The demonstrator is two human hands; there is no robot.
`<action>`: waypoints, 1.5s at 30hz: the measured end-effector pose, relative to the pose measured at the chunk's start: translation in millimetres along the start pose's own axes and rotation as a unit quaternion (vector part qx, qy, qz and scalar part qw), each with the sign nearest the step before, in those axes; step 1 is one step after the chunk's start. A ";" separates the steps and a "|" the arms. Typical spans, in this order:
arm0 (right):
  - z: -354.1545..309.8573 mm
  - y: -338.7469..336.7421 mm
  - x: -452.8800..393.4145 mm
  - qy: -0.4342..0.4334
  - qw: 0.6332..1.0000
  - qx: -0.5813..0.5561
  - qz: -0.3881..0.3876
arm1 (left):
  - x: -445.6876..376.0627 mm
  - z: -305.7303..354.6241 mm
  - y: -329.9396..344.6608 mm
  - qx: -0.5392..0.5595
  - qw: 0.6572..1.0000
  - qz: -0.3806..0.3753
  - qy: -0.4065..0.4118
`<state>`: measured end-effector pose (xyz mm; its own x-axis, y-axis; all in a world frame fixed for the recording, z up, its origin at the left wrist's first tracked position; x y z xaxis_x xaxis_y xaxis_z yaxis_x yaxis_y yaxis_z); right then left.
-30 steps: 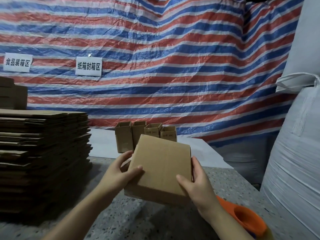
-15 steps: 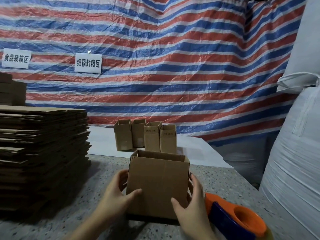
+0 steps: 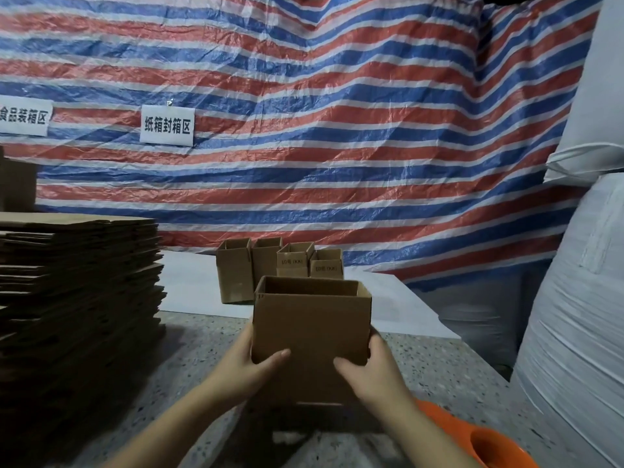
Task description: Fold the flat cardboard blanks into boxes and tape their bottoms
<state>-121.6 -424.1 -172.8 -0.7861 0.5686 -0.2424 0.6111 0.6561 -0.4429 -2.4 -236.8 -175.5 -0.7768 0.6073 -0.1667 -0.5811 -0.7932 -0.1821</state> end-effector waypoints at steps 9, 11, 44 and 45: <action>29.0 -39.6 -110.6 0.076 0.994 -0.079 0.003 | -85.9 -4.7 19.9 -0.020 0.999 -0.016 -0.022; 40.2 -45.2 -130.6 0.081 0.993 -0.086 0.006 | -104.9 -9.6 28.9 -0.018 0.999 -0.032 -0.021; 118.8 -50.5 -263.7 0.139 0.989 0.040 -0.020 | -256.9 -50.4 178.0 -0.086 0.995 -0.023 -0.037; 119.4 -49.8 -269.5 0.139 0.989 0.047 -0.023 | -260.0 -49.9 179.2 -0.075 0.996 -0.032 -0.040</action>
<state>48.8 -669.3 -188.5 -0.7490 0.6622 0.0210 0.5538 0.6432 -0.5287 107.6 -534.6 -213.1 -0.7595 0.6465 -0.0725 -0.5921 -0.7332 -0.3344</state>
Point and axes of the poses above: each hand's wrist, its own x-axis away from the middle knuckle, its own y-axis out of the palm, z = x × y, the point moved 9 cm from there along -x, towards the middle knuckle, and after that the axes turned 6 degrees about -y, right-handed, at the moved point
